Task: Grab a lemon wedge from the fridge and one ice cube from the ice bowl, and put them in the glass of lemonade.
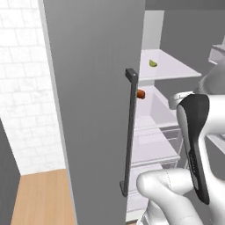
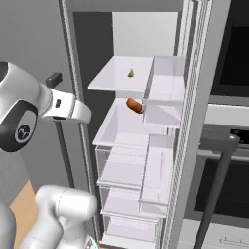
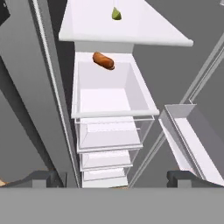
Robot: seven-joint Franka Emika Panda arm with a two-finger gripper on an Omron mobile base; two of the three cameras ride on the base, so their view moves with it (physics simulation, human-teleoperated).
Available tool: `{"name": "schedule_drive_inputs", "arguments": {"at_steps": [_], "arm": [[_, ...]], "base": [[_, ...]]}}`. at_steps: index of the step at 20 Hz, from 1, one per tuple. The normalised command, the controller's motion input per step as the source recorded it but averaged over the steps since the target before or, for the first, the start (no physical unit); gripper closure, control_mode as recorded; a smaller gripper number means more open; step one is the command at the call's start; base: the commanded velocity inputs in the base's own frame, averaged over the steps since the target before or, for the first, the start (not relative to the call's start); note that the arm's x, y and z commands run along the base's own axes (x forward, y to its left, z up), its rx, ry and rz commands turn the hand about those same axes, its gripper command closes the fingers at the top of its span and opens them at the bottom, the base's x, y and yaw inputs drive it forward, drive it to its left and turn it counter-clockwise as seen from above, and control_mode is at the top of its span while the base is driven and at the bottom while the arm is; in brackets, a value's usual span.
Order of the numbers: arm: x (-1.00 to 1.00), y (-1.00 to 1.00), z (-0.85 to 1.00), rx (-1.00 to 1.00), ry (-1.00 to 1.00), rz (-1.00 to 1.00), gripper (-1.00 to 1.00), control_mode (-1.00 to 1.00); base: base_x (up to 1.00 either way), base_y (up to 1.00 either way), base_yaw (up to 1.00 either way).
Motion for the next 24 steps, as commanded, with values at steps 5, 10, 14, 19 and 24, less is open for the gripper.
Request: {"name": "schedule_drive_inputs", "arguments": {"at_steps": [5,10,14,19,24], "arm": [[0.00,0.00,0.00,0.00,0.00,0.00,-1.00,1.00],[0.00,0.00,0.00,0.00,0.00,0.00,-1.00,1.00],[0.06,-0.21,0.09,0.00,0.00,0.04,-1.00,-1.00],[0.13,-0.37,0.19,0.00,-0.01,0.01,-1.00,-1.00],[0.66,-0.17,0.09,0.00,0.00,0.00,-1.00,-1.00]], "base": [[0.16,-0.36,0.10],[0.29,-0.04,0.25],[0.15,-0.10,0.05],[0.00,0.00,0.00],[0.00,0.00,0.00]]}}
